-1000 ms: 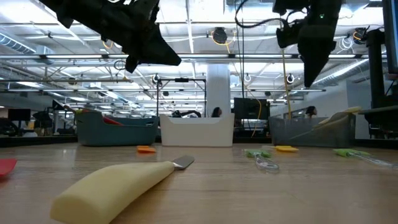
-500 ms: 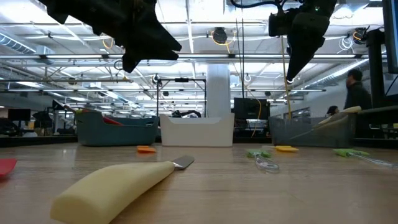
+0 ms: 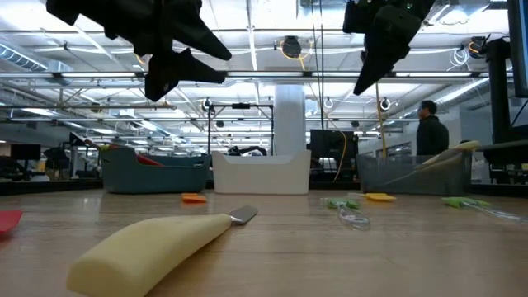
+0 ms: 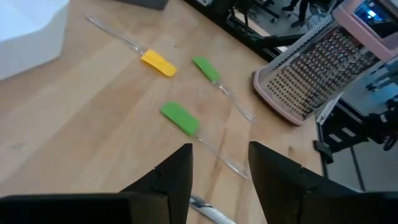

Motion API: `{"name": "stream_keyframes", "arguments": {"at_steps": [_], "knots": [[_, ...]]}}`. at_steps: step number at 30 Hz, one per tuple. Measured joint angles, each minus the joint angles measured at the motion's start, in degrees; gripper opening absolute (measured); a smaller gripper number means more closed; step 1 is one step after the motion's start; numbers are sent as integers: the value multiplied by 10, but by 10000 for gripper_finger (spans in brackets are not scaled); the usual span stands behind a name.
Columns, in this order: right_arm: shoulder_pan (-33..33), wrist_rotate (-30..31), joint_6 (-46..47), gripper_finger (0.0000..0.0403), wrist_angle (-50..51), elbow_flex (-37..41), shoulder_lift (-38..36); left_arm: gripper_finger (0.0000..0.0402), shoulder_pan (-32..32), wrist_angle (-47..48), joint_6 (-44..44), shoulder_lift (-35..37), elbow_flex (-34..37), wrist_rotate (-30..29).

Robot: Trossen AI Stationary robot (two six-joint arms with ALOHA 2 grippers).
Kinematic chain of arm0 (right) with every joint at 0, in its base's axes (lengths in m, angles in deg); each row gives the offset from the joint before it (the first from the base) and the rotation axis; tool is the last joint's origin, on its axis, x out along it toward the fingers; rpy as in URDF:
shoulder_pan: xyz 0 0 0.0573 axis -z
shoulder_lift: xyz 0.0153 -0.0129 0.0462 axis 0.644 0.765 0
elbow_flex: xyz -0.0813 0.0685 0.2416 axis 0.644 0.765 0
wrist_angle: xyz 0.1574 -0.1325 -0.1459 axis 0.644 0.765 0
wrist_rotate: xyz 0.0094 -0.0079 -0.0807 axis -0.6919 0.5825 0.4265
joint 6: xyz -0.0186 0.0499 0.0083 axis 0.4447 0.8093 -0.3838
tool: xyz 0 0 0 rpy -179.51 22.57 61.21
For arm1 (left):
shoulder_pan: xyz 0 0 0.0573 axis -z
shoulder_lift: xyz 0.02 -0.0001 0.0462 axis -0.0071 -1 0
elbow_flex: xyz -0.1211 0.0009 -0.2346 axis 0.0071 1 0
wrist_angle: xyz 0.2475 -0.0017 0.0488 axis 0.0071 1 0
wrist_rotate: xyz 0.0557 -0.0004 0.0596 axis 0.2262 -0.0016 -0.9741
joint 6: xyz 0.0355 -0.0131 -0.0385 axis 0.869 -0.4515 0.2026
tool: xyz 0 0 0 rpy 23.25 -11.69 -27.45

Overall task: Pick & Place Kitchen Items
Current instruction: Put the yellow knife into the black bin

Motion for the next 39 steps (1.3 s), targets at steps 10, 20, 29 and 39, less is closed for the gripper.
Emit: {"name": "stream_keyframes", "arguments": {"at_steps": [10,20,29,39], "knots": [[0,0,-32,100,-53,0,0,159,37,206,-33,-27,-134,-46],[0,0,-33,100,-62,0,0,159,71,250,-90,-120,-220,-16],[0,0,-33,100,-70,0,0,159,98,330,-177,-239,-331,1],[0,-1,-59,100,-70,0,0,159,131,365,-276,-346,-398,35]]}}
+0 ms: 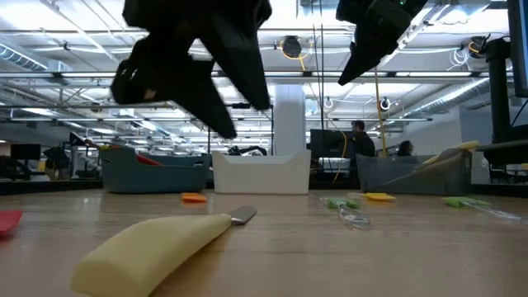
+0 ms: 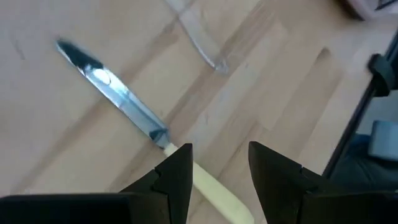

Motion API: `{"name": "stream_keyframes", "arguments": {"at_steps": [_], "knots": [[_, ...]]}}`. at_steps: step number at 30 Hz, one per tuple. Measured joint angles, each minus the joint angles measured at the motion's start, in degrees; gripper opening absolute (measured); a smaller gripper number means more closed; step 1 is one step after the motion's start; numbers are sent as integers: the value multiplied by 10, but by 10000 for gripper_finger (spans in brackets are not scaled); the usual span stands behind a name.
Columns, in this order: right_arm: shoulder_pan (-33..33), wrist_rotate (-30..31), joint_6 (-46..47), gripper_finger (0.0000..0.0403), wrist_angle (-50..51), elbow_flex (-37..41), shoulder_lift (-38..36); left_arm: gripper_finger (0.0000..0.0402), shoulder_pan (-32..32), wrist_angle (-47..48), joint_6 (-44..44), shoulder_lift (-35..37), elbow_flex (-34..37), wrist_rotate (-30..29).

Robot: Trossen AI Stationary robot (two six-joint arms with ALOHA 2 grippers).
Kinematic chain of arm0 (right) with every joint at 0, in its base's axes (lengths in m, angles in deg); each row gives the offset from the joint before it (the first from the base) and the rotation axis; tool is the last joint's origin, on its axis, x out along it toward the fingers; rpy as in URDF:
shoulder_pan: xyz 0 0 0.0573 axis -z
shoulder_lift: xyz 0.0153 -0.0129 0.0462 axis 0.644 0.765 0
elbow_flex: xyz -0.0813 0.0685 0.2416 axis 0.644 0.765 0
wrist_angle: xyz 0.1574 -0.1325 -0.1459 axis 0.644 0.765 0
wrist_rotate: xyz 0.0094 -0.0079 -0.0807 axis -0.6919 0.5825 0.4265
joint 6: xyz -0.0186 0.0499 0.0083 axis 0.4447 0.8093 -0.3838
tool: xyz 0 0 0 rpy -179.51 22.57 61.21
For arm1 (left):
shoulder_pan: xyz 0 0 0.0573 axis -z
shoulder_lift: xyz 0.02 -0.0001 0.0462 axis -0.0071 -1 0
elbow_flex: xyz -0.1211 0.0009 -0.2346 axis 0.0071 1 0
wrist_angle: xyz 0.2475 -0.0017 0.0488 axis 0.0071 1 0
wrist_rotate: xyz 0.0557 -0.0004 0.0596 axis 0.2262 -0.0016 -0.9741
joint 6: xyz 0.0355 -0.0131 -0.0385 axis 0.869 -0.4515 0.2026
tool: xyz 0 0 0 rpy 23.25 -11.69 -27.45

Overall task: Pick & Place Kitchen Items
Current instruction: Put the yellow knife into the black bin

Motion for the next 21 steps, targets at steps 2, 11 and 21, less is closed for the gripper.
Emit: {"name": "stream_keyframes", "arguments": {"at_steps": [2,11,21], "knots": [[0,0,0,100,0,0,0,159,7,2,-35,-14,0,0],[0,0,-19,100,-28,22,0,159,28,-2,-110,-69,0,-3],[0,-76,-60,100,-110,84,0,158,10,63,-77,-81,-3,30]]}}
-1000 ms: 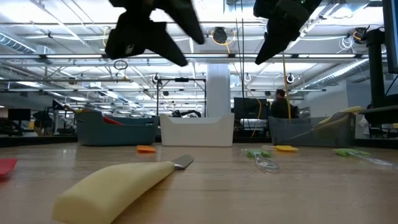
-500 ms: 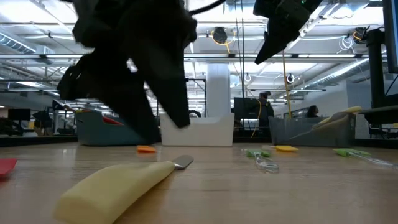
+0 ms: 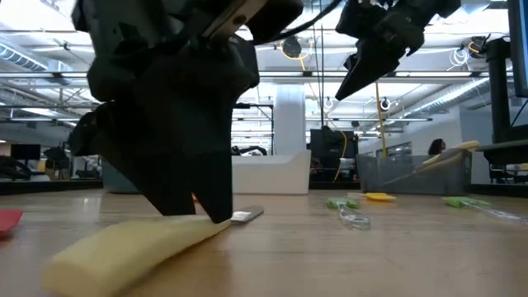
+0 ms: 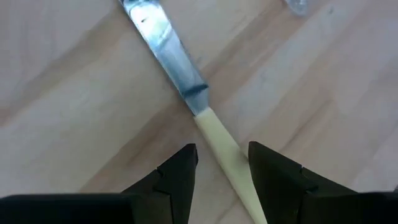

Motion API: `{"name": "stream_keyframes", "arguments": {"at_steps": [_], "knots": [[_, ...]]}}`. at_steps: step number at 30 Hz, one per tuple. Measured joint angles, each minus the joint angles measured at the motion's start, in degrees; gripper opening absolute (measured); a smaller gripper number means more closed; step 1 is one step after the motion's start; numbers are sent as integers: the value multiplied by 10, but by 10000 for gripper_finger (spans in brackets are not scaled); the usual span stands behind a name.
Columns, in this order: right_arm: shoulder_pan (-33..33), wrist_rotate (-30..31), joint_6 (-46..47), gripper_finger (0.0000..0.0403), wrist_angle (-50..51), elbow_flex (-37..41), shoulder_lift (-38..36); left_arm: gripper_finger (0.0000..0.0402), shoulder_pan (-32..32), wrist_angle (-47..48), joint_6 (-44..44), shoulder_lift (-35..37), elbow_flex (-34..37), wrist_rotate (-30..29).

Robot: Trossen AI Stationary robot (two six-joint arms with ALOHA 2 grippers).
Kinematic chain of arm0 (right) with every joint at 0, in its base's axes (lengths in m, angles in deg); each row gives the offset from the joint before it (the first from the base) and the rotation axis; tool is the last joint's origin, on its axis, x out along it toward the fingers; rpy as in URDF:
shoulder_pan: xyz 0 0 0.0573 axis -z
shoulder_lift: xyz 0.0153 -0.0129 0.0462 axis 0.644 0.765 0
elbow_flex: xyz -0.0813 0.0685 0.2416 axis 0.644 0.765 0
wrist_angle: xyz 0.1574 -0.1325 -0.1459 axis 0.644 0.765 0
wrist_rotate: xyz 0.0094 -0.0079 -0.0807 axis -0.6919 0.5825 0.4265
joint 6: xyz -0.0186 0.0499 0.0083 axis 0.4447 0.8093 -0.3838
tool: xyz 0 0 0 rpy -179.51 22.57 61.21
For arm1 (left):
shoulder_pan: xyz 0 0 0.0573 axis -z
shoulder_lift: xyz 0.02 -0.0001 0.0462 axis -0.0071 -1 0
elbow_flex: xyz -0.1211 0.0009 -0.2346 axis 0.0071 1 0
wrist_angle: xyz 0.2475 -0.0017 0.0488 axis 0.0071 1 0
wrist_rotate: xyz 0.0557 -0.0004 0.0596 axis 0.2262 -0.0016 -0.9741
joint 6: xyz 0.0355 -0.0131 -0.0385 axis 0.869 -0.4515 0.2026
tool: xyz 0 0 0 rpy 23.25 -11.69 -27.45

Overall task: Pick & Place Kitchen Items
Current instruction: Put the yellow knife into the black bin

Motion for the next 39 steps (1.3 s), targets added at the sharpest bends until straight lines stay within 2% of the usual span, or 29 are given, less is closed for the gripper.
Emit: {"name": "stream_keyframes", "arguments": {"at_steps": [3,10,19,25,29,31,34,39], "knots": [[0,-28,-3,100,-10,5,0,158,-8,38,16,0,-1,9],[0,-28,-14,100,-10,5,0,149,-22,102,56,-1,1,16],[0,-28,-14,100,-10,5,0,20,-33,115,116,0,3,21],[-2,-29,-14,100,-10,5,0,37,-40,108,106,4,3,20],[-15,-29,-13,100,-6,5,0,25,-42,102,127,27,6,-14],[-26,-29,-13,100,-3,5,0,17,-46,113,138,41,9,-59],[-43,-29,-13,100,-2,5,-1,17,-53,115,145,70,9,-113],[-66,-29,-3,100,7,5,-12,30,-62,121,179,110,7,-152]]}}
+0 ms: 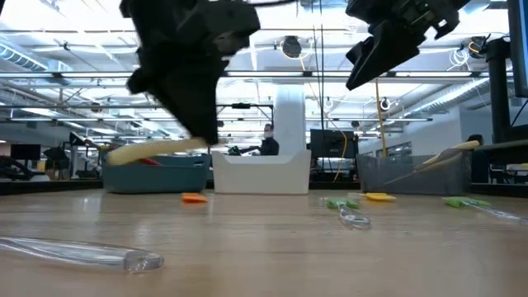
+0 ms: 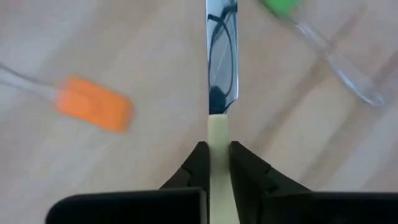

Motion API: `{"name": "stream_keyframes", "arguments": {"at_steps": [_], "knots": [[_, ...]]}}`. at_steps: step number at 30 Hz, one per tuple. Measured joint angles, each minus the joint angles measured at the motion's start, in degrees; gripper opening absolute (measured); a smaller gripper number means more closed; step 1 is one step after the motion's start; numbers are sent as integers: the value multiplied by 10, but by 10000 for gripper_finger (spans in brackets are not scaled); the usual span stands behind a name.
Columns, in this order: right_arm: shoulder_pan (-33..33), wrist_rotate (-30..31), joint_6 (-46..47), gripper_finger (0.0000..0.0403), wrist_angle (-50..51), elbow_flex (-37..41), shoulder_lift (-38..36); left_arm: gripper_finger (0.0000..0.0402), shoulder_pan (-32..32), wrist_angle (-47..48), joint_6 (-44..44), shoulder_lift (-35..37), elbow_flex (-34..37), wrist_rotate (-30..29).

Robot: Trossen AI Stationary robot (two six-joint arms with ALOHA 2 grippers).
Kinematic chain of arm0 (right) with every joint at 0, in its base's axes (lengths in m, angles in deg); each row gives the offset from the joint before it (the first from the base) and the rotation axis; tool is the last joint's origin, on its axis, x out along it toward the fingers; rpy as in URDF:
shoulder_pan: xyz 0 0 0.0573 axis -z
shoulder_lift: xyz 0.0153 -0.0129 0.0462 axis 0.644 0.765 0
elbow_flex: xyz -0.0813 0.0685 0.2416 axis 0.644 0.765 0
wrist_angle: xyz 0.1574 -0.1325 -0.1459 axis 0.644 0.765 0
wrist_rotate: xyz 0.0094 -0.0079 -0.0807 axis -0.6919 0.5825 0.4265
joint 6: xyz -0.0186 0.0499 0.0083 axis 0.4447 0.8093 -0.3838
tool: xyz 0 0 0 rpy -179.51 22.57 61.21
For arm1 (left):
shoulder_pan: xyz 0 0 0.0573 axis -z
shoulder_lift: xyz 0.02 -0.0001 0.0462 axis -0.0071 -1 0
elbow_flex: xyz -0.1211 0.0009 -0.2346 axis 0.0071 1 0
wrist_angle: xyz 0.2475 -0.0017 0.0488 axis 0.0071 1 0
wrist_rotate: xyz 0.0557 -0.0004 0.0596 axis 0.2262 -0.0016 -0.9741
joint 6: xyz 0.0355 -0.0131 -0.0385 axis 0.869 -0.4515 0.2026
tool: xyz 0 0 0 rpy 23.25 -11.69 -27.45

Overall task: Pick & Place Kitchen Items
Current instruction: Put the yellow knife into the black bin

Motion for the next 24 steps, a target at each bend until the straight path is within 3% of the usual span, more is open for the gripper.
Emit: {"name": "stream_keyframes", "arguments": {"at_steps": [13,24], "knots": [[-43,0,70,100,11,0,-55,29,-26,-30,135,89,-2,-129],[-75,2,64,100,-1,0,-75,30,-47,-85,278,136,-3,-183]]}}
